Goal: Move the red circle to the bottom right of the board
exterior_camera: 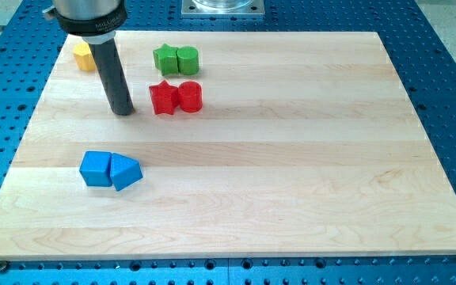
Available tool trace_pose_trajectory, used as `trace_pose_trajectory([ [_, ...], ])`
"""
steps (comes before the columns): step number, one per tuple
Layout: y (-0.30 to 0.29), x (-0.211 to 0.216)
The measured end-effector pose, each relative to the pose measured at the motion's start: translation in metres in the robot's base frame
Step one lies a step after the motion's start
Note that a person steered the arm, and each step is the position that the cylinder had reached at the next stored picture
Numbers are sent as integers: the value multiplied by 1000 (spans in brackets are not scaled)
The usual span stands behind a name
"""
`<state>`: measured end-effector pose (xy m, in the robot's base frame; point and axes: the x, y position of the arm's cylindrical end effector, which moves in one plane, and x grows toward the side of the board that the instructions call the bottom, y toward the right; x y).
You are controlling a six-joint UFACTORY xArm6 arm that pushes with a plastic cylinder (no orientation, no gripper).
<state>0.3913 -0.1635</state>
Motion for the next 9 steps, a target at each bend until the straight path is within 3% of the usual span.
trace_pose_trajectory([
  [1,51,-13],
  [2,141,-9],
  [4,186,-24],
  [5,245,19],
  [6,254,62],
  [7,243,36],
  [8,319,36],
  [9,322,46],
])
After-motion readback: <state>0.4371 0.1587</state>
